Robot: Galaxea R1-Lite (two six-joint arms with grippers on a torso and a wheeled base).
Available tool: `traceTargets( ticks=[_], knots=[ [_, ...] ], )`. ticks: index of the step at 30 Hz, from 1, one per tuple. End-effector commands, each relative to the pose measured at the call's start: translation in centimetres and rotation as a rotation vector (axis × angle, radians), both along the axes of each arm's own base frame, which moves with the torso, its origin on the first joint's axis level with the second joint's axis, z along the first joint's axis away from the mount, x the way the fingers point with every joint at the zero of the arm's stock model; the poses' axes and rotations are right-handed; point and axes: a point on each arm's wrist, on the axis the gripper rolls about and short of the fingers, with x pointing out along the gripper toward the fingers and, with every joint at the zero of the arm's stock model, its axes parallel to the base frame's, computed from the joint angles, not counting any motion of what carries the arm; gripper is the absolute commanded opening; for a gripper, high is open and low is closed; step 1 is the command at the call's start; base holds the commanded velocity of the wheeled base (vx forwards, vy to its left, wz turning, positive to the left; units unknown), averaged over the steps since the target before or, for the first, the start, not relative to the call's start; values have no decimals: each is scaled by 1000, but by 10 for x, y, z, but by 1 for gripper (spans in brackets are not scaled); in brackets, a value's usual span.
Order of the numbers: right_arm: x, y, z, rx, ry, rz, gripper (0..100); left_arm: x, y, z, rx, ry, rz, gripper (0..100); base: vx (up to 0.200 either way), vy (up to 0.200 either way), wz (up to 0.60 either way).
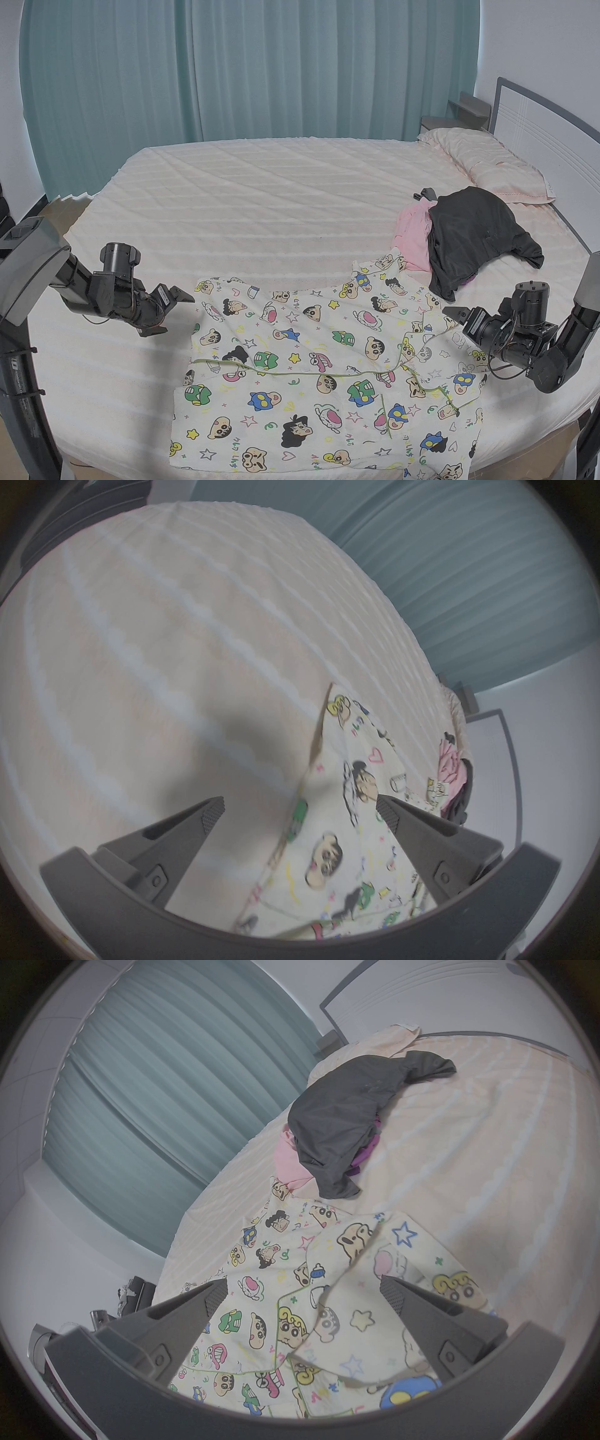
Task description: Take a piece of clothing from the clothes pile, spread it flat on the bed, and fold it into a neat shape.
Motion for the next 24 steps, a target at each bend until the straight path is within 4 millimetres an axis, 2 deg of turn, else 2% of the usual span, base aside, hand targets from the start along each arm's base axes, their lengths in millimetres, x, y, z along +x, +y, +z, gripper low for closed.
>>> traceTargets(
  ticks=[1, 2, 5, 11, 14, 24],
  knots=[
    [-30, -5, 9, 43, 23, -56, 100, -62, -37, 45, -97, -77, 17, 100, 0, 0, 0],
    [-30, -5, 9, 43, 23, -56, 100, -62, -37, 45, -97, -77, 17, 100, 0, 0, 0],
    [-44, -8, 11, 44, 34, -84, 100, -75, -70, 42, -124, -50, 74, 100, 0, 0, 0],
    [-53, -10, 15, 44, 23, -89, 100, -90, -99, 30, -101, -42, 93, 100, 0, 0, 0],
    [-55, -10, 16, 47, 16, -87, 100, -91, -104, 24, -112, -16, 138, 100, 0, 0, 0],
    [-61, -7, 21, 50, 3, -71, 100, -93, -103, -3, -147, 19, 216, 100, 0, 0, 0]
  ],
)
